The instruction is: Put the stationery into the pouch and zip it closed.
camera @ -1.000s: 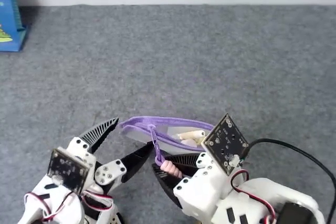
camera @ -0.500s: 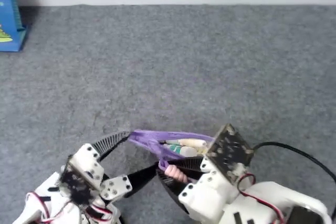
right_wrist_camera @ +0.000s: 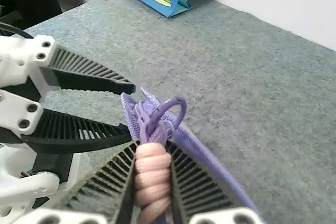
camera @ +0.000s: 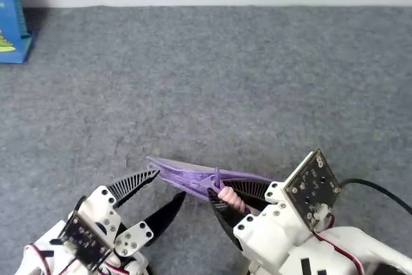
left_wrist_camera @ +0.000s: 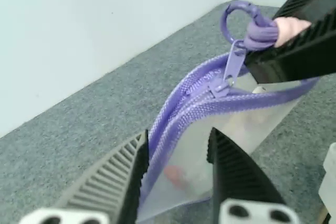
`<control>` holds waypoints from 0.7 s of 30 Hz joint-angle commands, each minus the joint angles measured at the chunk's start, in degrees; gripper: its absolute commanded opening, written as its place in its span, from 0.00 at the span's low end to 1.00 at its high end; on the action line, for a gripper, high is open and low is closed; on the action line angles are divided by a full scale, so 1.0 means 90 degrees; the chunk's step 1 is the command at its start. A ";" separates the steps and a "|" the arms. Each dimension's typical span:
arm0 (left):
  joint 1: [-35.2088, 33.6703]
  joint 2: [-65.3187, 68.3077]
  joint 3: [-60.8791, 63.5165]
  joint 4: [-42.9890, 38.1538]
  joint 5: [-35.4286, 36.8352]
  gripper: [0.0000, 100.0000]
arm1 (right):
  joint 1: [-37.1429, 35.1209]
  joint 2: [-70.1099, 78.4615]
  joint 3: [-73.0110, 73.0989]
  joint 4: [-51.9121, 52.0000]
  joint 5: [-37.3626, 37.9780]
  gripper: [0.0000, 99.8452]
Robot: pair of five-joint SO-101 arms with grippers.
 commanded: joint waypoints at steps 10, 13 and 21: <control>-0.0010 -0.0078 -0.0298 0.0156 -0.0440 0.17 | 0.0073 0.0015 0.1885 -0.2164 0.0479 0.01; -0.0010 -0.0078 -0.0298 0.0156 -0.0459 0.17 | 0.0073 0.0015 0.2286 -0.2574 0.0801 0.01; -0.1006 -0.0078 -0.0298 -0.0029 -0.0449 0.17 | 0.0073 0.0015 0.2432 -0.2388 0.1475 0.01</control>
